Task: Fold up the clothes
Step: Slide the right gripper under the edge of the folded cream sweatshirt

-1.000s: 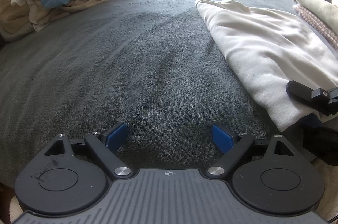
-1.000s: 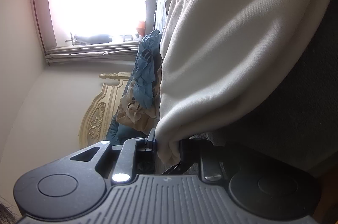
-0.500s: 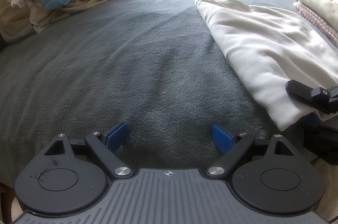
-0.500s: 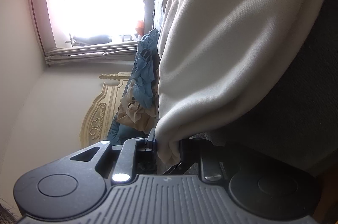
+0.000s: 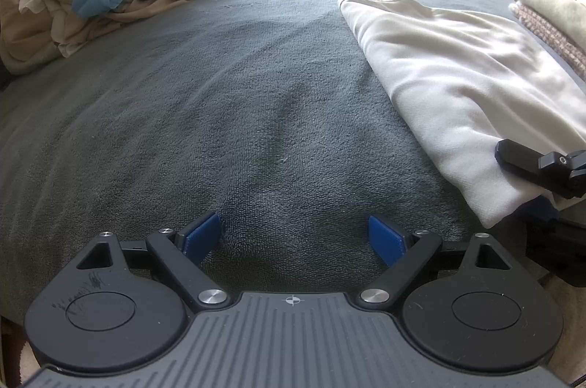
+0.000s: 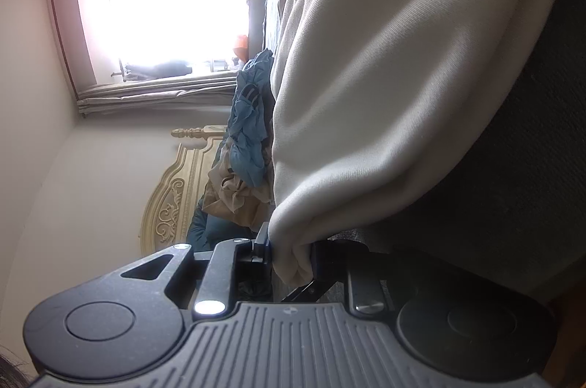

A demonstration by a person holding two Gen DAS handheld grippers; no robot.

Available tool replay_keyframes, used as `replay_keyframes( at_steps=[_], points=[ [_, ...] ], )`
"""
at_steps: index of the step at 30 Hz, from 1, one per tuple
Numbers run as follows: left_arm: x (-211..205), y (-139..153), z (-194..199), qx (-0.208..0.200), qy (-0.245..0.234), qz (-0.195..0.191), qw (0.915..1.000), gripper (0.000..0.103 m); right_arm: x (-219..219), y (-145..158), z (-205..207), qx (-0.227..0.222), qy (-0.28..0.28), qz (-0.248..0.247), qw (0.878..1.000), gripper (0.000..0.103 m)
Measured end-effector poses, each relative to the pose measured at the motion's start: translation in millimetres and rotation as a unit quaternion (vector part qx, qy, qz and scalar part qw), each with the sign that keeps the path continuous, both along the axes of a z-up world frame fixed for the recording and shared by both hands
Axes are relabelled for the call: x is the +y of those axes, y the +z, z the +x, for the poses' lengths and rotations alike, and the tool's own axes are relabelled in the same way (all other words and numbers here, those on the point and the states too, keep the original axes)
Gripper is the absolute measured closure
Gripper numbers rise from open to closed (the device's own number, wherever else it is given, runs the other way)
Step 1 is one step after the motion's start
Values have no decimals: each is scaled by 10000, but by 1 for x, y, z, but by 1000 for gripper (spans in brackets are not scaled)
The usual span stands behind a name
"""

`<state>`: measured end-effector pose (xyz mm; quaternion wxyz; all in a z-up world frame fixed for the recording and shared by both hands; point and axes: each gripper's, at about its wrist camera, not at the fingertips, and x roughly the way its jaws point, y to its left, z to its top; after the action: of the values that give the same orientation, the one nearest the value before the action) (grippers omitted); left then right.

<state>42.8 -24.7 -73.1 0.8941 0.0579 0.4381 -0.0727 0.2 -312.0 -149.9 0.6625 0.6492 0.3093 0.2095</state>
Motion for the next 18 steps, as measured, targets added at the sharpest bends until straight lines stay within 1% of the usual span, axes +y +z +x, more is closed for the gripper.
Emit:
replay_keyframes(
  at_steps=[3, 5, 6, 7, 8, 9, 10, 11, 13, 16, 18],
  points=[
    [1, 0, -1, -3, -10, -23, 10000, 14, 0, 0, 0, -1, -3, -1, 10000, 81],
    [5, 2, -2, -62, -10, -170, 9998, 14, 1, 0, 0, -4, -9, -10, 10000, 81],
    [9, 5, -3, -129, -14, -304, 9995, 14, 1, 1, 0, -14, -10, -22, 10000, 81],
    [14, 10, -5, -229, -29, -519, 9984, 14, 0, 3, -1, -41, -24, -45, 10000, 81],
    [21, 15, -5, -308, -44, -800, 9963, 14, 0, 4, -1, -68, -39, -68, 9999, 81],
    [28, 18, -3, -297, -53, -1158, 9928, 14, -1, 6, -2, -94, -54, -90, 9999, 81],
    [34, 19, 1, -215, -63, -1563, 9874, 14, -1, 7, -2, -120, -70, -94, 9999, 81],
    [41, 21, 6, -132, -72, -1966, 9804, 14, -2, 8, -3, -145, -87, -98, 9998, 81],
    [52, 23, 15, 51, -89, -2724, 9621, 14, -1, 9, -3, -187, -97, -104, 9997, 81],
    [56, 18, 34, 286, -141, -3522, 9354, 14, 0, 9, -4, -259, -97, -162, 9995, 81],
    [53, 13, 46, 377, -198, -3829, 9228, 14, 1, 10, -4, -350, -75, -212, 9991, 81]
  ],
)
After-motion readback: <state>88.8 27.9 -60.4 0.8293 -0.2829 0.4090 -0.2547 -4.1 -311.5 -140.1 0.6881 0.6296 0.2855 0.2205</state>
